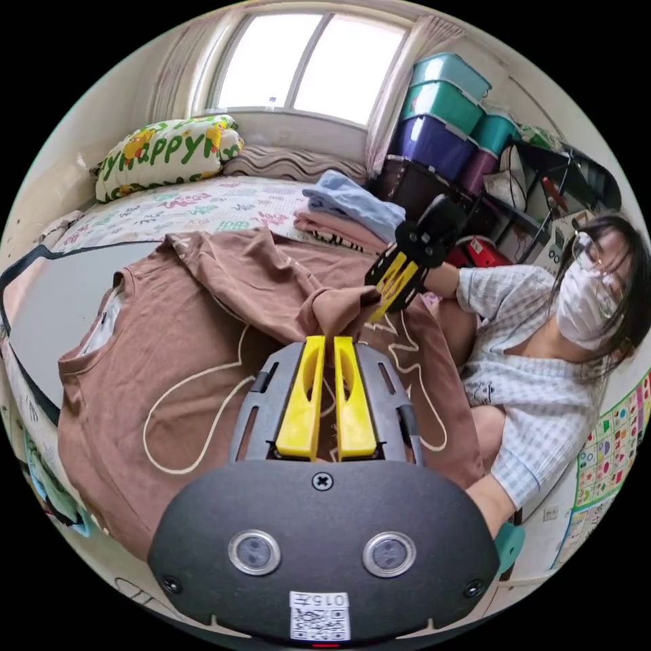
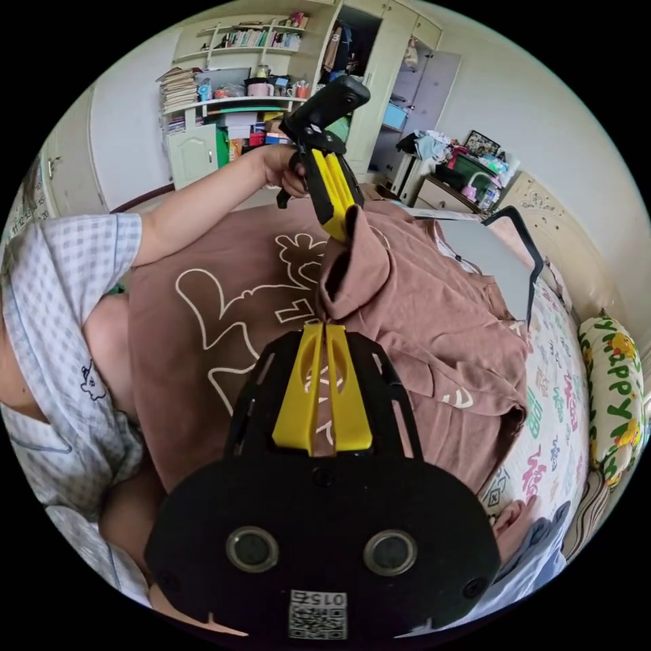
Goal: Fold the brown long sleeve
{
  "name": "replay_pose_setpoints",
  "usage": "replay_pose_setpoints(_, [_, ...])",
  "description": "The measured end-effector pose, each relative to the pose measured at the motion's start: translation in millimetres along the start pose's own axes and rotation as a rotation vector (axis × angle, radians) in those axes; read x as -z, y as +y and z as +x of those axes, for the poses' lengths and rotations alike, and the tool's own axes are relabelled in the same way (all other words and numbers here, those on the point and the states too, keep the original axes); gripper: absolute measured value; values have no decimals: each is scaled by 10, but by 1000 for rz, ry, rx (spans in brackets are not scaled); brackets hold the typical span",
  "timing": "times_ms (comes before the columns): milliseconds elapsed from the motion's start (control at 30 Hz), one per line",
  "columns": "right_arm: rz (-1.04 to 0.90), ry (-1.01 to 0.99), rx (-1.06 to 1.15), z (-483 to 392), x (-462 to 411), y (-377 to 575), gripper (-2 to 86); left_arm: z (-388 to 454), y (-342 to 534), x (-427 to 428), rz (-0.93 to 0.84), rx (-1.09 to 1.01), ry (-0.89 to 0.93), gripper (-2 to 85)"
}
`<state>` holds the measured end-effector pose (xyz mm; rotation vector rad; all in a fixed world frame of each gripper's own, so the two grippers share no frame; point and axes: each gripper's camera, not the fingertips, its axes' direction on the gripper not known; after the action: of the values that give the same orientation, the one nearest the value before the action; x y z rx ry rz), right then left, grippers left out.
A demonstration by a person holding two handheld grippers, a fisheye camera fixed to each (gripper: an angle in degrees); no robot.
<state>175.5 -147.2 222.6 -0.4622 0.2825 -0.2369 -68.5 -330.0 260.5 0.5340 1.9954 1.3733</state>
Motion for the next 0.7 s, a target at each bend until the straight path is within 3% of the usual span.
replay_pose_setpoints(100, [-85,-37,48,-99,-37,11,-9,225,59,5,-44,-117,-16,11])
replay_pose_setpoints(300, [-43,-168,26,-111,198,25,4,351,-32,300,157,-152,-34,22])
replay_pose_setpoints(433, [54,80,-79,-124,272,-12,50,541,-268,-3,4,-225,-60,43])
replay_pose_setpoints(567, [-62,84,-61,-216,31,-131,60,559,-408,-322,-154,-232,-11,34])
replay_pose_setpoints(700, [-237,140,52,-413,-199,-222,1,687,-506,-561,-281,-286,17,8])
